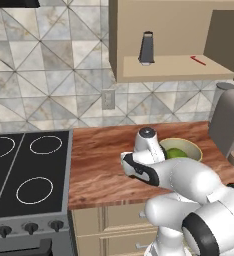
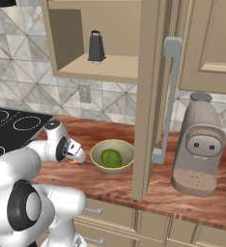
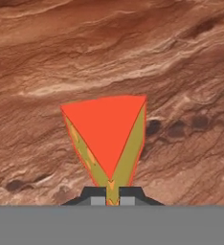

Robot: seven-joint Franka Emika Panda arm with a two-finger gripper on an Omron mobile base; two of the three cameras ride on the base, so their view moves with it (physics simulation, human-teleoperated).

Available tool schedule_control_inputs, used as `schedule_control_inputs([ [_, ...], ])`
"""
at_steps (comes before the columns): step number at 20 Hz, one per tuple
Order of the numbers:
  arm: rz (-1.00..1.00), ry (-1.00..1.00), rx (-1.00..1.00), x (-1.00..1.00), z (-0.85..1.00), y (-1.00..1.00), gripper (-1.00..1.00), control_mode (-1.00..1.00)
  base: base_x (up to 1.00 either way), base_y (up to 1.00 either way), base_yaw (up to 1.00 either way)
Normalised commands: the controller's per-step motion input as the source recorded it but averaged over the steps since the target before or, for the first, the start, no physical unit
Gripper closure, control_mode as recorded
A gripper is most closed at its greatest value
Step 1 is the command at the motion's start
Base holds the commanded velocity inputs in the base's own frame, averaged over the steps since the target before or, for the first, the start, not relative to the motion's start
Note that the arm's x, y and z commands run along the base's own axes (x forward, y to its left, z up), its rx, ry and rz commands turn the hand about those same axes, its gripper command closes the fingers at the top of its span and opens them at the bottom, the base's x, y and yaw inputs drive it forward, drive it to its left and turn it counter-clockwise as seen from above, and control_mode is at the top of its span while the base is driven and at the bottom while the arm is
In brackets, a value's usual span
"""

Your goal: Pick the cheese from the fridge and the cheese grater from the cabinet and place them next to the salad bowl.

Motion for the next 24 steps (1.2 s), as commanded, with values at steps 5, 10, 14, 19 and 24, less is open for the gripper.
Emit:
schedule_control_inputs([
  [5, 0.00, -0.12, 0.00, 0.02, -0.28, -0.07, 1.00, -1.00, 0.00, 0.00, 0.00],
  [10, 0.00, -0.15, 0.00, 0.02, -0.29, -0.07, 1.00, -1.00, 0.00, 0.00, 0.00],
  [14, 0.00, -0.11, 0.03, 0.03, -0.27, -0.11, 1.00, -1.00, 0.00, 0.00, 0.00],
  [19, 0.00, -0.08, 0.06, -0.18, -0.18, -0.14, -1.00, -1.00, 0.00, 0.00, 0.00],
  [24, -0.03, -0.02, 0.11, -0.24, 0.01, -0.15, -1.00, -1.00, 0.00, 0.00, 0.00],
])
